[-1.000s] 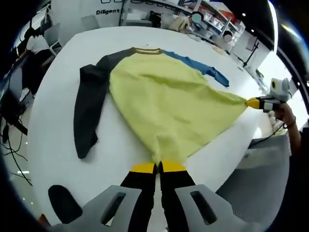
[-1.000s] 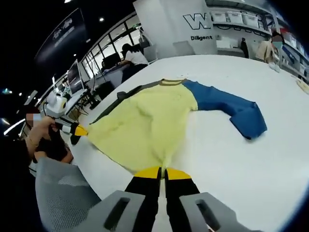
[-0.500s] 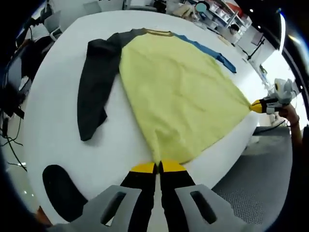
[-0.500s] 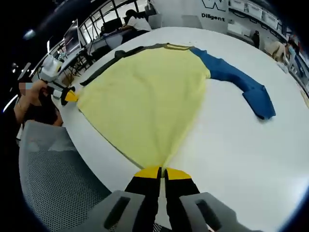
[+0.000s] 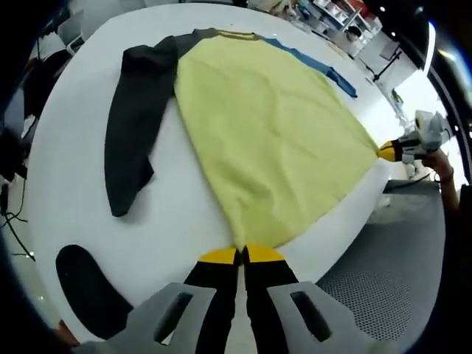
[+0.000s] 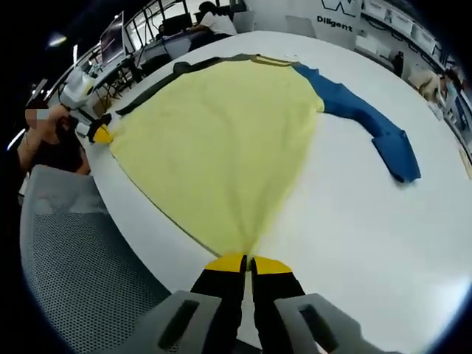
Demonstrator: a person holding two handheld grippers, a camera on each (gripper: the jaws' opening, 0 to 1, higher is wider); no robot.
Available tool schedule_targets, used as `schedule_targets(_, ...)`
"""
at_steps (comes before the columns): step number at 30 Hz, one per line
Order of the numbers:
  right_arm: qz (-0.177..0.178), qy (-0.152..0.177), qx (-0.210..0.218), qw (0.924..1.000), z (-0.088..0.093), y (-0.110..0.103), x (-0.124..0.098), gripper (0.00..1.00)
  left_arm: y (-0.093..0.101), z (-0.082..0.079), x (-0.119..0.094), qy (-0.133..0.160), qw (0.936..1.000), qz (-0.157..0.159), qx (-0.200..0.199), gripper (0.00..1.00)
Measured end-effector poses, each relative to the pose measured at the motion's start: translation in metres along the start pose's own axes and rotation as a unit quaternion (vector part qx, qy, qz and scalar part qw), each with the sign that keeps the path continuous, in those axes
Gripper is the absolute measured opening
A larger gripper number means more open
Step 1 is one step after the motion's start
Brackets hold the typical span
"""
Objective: Fold the garment on the visible template until the final outline fits inside the template.
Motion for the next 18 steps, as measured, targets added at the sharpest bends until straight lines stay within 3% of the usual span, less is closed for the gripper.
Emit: schedule_targets(18,-0.006,-0.024,-0.023,0.9994,0.0059,-0.0030,0.0084,0.00,0.0018,0.0047,-0.0018,0.008,0.9997,-0.005,0.024,0.02)
Point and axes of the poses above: the point that each gripper's makers call its tool centre point, and the gripper's own axes: x roughly forward along the fingers, y roughly to its right, z roughly out of its underside, the point moved 6 cm from there along -x, roughly backward along the fingers, and after that the axes turned 5 degrees about -x, right-handed, at the moved point
